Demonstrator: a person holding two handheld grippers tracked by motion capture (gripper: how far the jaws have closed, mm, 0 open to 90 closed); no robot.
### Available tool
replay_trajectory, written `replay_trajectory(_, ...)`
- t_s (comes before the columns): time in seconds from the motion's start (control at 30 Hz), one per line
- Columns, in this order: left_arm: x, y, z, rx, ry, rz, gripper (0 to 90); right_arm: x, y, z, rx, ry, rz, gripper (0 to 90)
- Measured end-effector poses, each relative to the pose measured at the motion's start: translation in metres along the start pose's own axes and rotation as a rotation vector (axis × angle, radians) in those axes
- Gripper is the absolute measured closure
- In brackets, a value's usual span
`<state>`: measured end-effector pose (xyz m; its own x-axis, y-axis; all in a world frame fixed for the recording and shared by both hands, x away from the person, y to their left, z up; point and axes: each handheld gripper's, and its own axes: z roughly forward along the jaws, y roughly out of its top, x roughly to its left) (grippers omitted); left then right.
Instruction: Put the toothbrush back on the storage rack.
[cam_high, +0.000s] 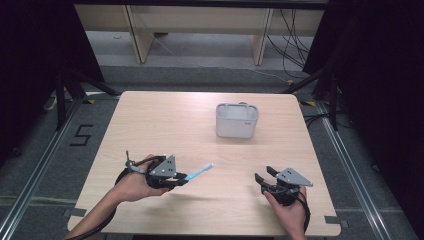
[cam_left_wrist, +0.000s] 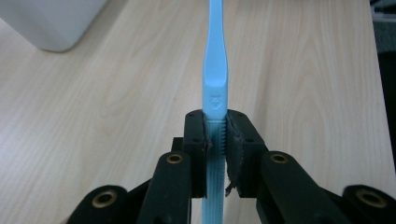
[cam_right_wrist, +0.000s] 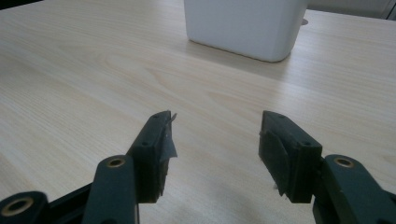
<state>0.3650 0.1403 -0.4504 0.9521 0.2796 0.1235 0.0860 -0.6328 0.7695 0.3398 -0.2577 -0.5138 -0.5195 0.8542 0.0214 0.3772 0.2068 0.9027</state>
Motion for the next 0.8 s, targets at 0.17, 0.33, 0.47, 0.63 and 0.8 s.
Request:
replay_trajectory(0.17,0.000,-0.006,-0.006,-0.094,0.062,-0.067,78.4,0.000,0.000,0.001,-0.008,0.007,-0.005,45.3)
replay_trajectory(0.33,-0.001,-0.016,-0.006,-0.173,0.100,-0.161,78.4,0.001,0.000,0.001,0.003,0.018,0.007,45.3)
replay_trajectory(0.47,-0.002,-0.023,-0.004,-0.255,0.142,-0.228,78.4,0.001,0.000,0.002,-0.004,0.021,0.009,45.4)
replay_trajectory(0.63,-0.004,-0.031,-0.005,-0.356,0.195,-0.303,78.4,0.001,0.000,0.001,0.005,0.021,0.010,45.4)
replay_trajectory(0.8,-0.008,-0.036,-0.002,-0.401,0.229,-0.352,78.4,0.001,0.000,0.000,0.016,0.015,0.004,45.7)
